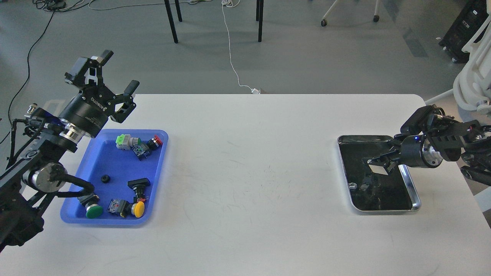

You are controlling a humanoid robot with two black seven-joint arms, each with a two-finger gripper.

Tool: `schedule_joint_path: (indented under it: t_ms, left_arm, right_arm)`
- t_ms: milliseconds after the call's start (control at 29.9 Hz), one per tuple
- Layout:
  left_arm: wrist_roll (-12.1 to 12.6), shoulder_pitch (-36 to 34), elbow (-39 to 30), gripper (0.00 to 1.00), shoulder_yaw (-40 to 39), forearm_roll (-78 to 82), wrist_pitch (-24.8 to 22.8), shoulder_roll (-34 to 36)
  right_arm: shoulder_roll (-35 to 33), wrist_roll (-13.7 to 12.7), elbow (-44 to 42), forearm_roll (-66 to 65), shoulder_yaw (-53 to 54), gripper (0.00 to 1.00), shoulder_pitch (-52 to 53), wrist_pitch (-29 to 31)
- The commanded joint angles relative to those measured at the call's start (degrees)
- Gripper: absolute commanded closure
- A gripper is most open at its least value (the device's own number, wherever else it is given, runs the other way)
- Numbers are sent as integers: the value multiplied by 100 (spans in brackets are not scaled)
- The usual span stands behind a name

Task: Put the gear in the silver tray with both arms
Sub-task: 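Open the right gripper to release the gear and lift away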

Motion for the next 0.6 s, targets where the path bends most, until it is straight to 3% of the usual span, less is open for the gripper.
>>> schedule_joint_path:
  t_ms: [0,301,568]
  left_arm:
    - [-8,-2,0,2,2,-1,0,2]
    - [-148,-2,0,2,28,323,0,11]
    - [-241,120,-508,2,107,2061,0,467]
  right_arm:
    - [-338,1,521,456,975,5,141,62]
    - [-313,1,795,3872,2505,4,-491,493]
    - [495,1,742,6722,3999,4,-1949,606]
